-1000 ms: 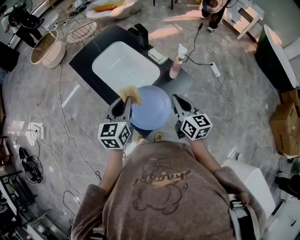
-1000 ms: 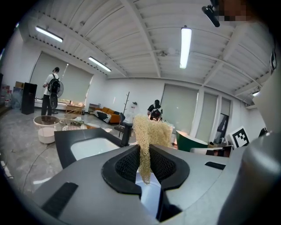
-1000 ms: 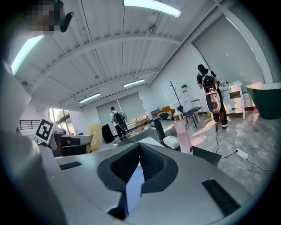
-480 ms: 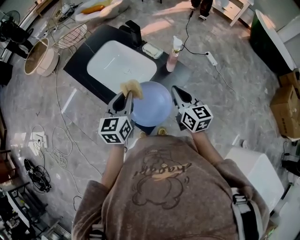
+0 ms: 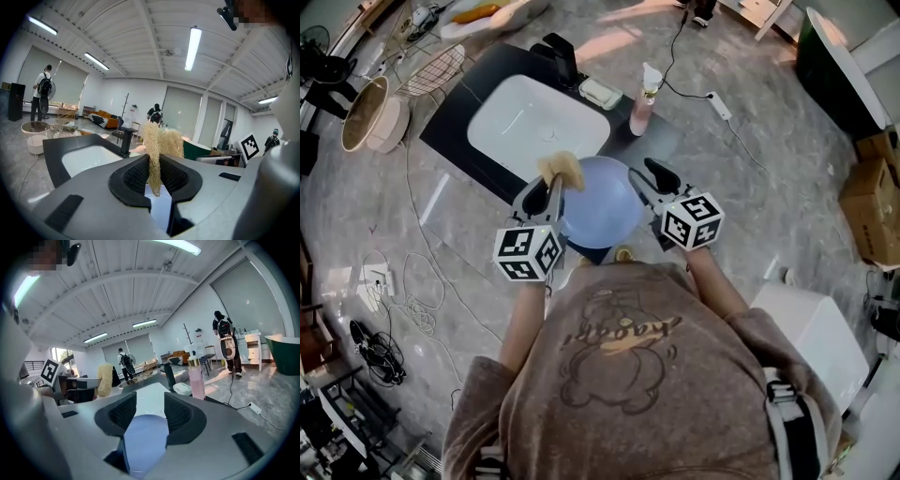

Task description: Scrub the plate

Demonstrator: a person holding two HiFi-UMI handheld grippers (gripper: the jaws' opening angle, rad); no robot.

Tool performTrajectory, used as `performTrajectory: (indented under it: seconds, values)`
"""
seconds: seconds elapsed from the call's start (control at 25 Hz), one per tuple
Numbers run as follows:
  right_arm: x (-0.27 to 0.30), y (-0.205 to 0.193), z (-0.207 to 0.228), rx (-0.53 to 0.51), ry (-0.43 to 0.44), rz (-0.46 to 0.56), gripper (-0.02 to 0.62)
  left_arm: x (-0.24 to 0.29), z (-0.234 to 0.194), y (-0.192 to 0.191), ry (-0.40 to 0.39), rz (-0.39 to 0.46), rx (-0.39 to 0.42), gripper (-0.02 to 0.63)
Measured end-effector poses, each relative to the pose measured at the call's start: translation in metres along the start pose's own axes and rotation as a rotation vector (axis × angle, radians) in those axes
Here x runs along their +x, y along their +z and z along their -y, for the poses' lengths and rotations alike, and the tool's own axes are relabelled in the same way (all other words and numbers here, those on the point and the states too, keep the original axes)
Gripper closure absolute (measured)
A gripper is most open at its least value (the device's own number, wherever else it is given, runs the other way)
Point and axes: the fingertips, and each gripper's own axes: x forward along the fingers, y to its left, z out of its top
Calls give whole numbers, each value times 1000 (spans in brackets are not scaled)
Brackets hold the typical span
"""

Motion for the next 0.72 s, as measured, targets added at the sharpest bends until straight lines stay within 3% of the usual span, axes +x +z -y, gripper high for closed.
performTrajectory:
  seconds: [0.24, 0.72]
  values:
    - [12, -22, 14, 13, 10, -98, 370, 1, -4, -2, 3, -6, -4, 543]
    - [47, -113, 49, 24, 47, -383, 382, 1, -11, -11, 33, -27, -17, 543]
